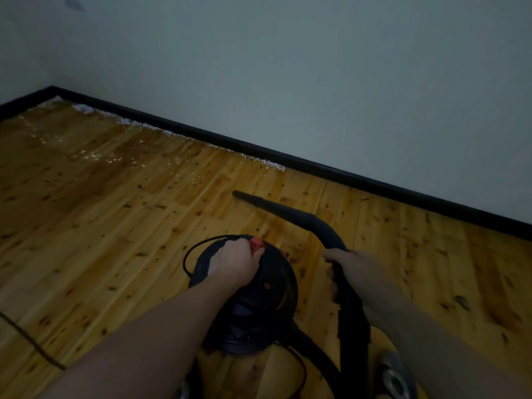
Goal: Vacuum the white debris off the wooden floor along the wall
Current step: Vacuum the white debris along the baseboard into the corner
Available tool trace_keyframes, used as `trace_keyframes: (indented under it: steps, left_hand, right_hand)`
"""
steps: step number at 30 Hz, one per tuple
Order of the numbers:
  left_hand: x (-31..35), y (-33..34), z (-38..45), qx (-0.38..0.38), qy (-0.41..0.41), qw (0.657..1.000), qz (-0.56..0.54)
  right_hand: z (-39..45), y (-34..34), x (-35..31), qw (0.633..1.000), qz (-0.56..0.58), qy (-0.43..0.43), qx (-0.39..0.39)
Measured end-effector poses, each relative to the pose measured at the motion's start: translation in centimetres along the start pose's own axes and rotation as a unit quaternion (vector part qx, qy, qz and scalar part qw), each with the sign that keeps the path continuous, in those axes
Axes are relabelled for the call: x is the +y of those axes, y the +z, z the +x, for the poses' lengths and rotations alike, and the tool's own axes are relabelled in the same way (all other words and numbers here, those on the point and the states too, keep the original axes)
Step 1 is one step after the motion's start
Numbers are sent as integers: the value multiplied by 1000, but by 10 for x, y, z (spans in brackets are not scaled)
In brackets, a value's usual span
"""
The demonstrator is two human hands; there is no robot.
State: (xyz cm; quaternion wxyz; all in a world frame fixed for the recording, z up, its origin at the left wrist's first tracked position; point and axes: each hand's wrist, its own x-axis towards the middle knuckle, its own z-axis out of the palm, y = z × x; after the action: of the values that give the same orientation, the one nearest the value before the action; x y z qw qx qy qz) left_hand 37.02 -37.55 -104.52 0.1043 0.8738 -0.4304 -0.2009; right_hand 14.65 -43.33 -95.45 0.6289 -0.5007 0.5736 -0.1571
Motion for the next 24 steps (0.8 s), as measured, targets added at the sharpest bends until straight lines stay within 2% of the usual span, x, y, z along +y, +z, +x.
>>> trace_keyframes:
  steps: [4, 6, 10, 18, 24]
  left_hand:
    - [-1, -6, 21, 11, 0, 1000, 10]
    - [-3, -9, 28, 21, 5, 999, 26]
    - [-14, -18, 42, 28, -1, 998, 49]
    - [-19, -30, 62, 55, 2, 993, 100]
    - [-35, -41, 78, 72, -15, 992, 103]
  right_hand:
    - [19, 6, -16, 996, 53, 16, -66]
    - [28, 10, -19, 996, 34, 10, -82]
    - [45, 32, -23, 998, -32, -21, -55]
    - [71, 55, -38, 998, -29, -20, -60]
    - [87, 65, -47, 995, -28, 4, -94]
